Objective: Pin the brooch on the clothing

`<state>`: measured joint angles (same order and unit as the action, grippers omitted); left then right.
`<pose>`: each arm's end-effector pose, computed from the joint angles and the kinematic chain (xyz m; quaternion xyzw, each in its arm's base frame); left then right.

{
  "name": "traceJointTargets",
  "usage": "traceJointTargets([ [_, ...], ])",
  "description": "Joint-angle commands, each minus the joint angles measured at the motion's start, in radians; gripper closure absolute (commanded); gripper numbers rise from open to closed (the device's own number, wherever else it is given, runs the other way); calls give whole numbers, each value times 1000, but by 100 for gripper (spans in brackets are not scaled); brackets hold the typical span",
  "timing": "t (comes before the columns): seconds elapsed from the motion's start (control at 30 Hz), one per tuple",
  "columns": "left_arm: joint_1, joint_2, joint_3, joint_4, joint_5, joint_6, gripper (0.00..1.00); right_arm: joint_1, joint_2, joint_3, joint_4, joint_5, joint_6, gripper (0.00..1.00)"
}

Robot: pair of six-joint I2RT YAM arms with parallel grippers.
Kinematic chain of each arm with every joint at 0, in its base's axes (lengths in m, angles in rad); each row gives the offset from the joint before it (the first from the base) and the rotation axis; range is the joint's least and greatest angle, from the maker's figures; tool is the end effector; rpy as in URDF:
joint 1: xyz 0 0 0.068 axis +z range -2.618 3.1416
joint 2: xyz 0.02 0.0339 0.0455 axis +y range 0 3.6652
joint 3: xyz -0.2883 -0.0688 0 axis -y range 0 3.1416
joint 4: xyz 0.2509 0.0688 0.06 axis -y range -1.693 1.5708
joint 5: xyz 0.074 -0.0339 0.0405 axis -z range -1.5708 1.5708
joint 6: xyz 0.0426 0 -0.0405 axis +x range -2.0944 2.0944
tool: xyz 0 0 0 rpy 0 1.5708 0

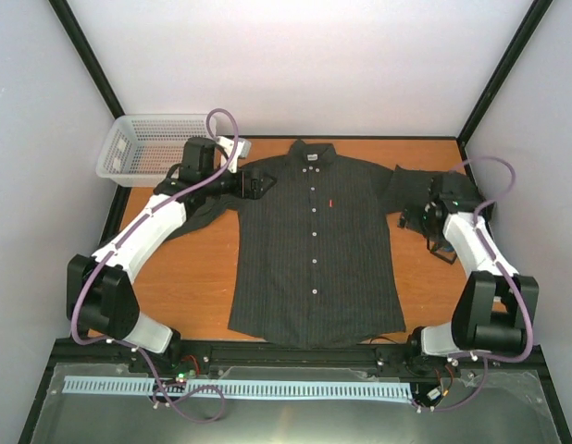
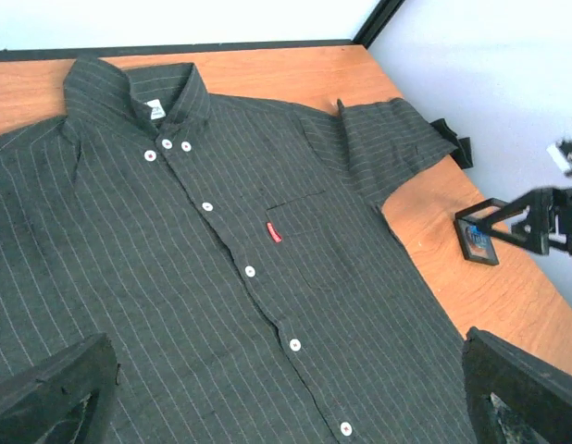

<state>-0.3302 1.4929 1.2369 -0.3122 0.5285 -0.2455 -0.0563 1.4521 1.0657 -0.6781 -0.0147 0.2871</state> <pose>0.3231 -0.1334 0.3358 0.1612 0.8404 -0.3513 0.3798 0.2970 -0.0161 0.2588 0.1636 0.9542 0.0359 0.2480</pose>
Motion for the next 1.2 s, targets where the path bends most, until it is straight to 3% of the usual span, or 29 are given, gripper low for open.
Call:
traceJointTargets([
  [0.0,-26,-65,7,68,28,33,0,-79,-118,-151,18,74,52,1],
  [0.17,-89,-89,10,47,-55,72,0,-166,-110,-204,62,132,43,7],
  [0.33,-99,-105,3,57,-46,69,0,-255,-21,-203,116,122,31,19],
  [0.43,-99,-102,-1,60,-46,68,0,-295,-6,-211,146,115,15,20],
  [1.17,-99,-63,-5,73,13,48,0,-301,127,-168,208,80,-32,29],
])
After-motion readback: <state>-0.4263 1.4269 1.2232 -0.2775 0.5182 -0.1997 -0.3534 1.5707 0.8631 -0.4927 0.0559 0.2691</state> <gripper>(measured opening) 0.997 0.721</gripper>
